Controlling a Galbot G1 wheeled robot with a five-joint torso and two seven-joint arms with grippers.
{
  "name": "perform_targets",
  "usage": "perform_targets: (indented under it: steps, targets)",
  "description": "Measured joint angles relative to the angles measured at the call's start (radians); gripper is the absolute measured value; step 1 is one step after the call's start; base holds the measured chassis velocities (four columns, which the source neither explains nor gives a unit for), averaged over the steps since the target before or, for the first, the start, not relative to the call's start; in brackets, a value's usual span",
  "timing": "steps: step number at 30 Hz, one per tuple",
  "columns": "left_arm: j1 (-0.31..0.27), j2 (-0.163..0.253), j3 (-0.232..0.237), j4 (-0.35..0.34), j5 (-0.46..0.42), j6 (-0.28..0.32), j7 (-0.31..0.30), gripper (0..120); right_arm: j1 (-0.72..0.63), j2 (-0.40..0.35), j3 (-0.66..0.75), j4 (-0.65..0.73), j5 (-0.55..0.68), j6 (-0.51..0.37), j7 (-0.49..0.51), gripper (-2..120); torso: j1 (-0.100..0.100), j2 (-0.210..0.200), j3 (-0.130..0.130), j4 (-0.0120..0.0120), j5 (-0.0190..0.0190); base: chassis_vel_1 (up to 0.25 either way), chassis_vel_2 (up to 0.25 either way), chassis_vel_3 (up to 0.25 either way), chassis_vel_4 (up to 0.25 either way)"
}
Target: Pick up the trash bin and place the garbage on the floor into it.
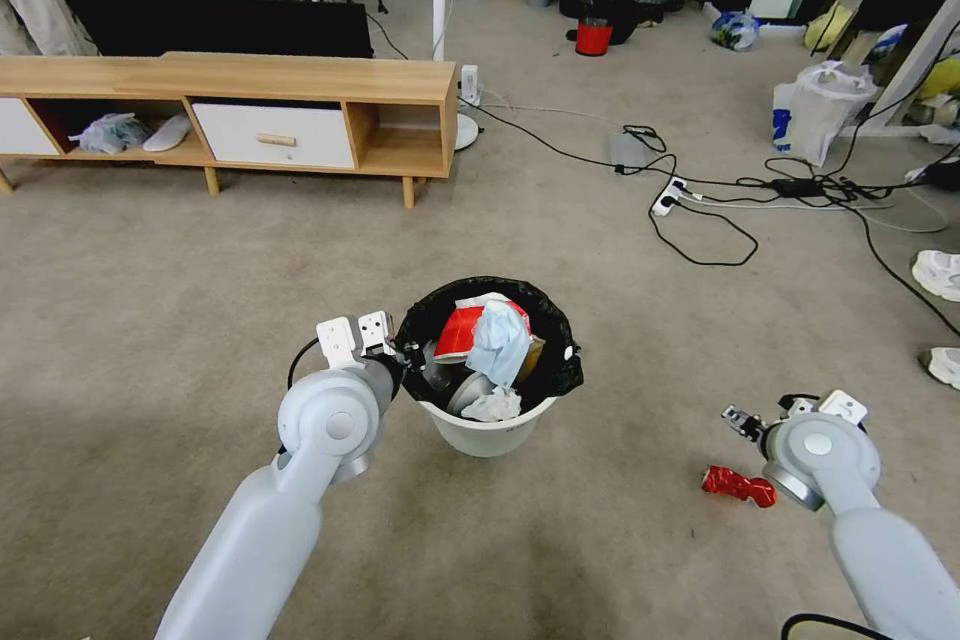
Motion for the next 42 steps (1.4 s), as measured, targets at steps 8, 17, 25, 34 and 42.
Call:
perform_targets:
  steps: [8,17,25,34,42]
  targets:
    - [0.012,0.006,-0.007,-0.006,0.003,0.000,0.001,2,0.000,0.026,0.015,-0.063,-0.048,0.004,-0.057,100,0.000,0.000,0.000,0.0000,0.0000,0.000,0.000,0.000,0.000]
    - [0.034,0.010,-0.014,-0.016,0.020,-0.001,0.008,2,0.005,0.047,0.039,-0.176,-0.119,0.019,-0.147,100,0.000,0.000,0.000,0.0000,0.0001,0.000,0.000,0.000,0.000]
    - [0.039,0.012,-0.017,-0.021,0.022,-0.002,0.010,2,0.010,0.060,0.043,-0.241,-0.166,0.031,-0.204,100,0.000,0.000,0.000,-0.0001,0.0001,0.000,0.000,0.000,0.000]
    - [0.046,0.016,-0.024,-0.025,0.024,-0.002,0.010,2,0.022,0.088,0.035,-0.288,-0.213,0.043,-0.257,100,0.000,0.000,0.000,-0.0001,0.0000,0.000,0.000,0.000,0.000]
    - [0.052,0.022,-0.031,-0.029,0.027,-0.002,0.014,2,0.039,0.118,0.020,-0.343,-0.263,0.063,-0.312,100,0.000,0.000,0.000,-0.0001,0.0000,0.000,0.000,0.000,0.000]
